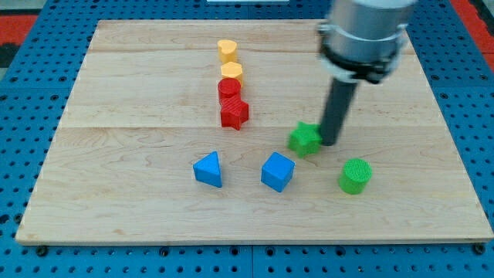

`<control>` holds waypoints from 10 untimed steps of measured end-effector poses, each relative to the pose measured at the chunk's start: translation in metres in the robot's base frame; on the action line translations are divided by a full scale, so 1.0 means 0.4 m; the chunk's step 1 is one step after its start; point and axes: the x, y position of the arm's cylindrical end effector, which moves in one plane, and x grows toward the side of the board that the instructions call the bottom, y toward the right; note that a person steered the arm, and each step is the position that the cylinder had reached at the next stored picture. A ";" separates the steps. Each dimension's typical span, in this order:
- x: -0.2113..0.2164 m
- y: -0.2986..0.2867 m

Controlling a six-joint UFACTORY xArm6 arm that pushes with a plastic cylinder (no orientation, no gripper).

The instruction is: Push the green star towards bottom left

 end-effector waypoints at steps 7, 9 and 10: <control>-0.068 -0.777; -0.020 -0.685; -0.047 -0.637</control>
